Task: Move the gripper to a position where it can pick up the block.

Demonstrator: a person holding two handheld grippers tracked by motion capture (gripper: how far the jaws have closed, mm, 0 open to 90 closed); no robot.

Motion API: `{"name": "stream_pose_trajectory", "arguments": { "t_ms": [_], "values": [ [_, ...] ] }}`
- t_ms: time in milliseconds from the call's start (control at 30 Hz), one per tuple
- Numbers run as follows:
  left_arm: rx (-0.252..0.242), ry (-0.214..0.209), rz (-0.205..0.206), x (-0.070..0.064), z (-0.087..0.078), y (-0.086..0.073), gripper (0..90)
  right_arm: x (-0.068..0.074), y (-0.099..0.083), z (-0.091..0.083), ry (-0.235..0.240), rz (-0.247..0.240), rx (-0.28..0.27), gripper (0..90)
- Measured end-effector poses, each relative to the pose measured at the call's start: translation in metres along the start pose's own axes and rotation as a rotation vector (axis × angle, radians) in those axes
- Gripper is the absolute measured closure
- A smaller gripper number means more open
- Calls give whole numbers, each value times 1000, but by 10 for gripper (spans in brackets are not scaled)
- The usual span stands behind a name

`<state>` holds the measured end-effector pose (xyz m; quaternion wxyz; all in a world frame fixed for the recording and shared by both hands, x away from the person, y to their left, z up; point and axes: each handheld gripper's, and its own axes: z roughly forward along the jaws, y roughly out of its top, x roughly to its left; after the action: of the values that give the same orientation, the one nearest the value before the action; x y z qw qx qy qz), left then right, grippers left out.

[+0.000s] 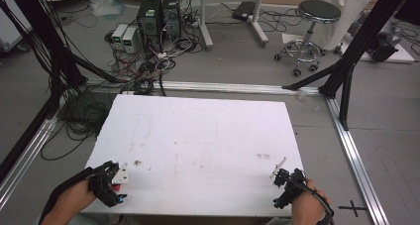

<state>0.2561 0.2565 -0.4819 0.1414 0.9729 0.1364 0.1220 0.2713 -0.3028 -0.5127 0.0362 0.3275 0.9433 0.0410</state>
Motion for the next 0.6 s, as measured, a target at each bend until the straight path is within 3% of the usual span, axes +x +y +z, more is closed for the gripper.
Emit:
{"name": "stream_pose_trajectory", "arguments": {
  "t_ms": [233,367,600],
  "values": [
    [5,-19,38,5,-4,-3,208,1,2,0,1,-5,-1,55],
    [10,-41,92,7,-7,-3,206,1,1,0,1,-11,-1,55],
    [20,-65,137,14,-9,-1,202,1,1,0,1,-11,-4,55]
  ]
}}
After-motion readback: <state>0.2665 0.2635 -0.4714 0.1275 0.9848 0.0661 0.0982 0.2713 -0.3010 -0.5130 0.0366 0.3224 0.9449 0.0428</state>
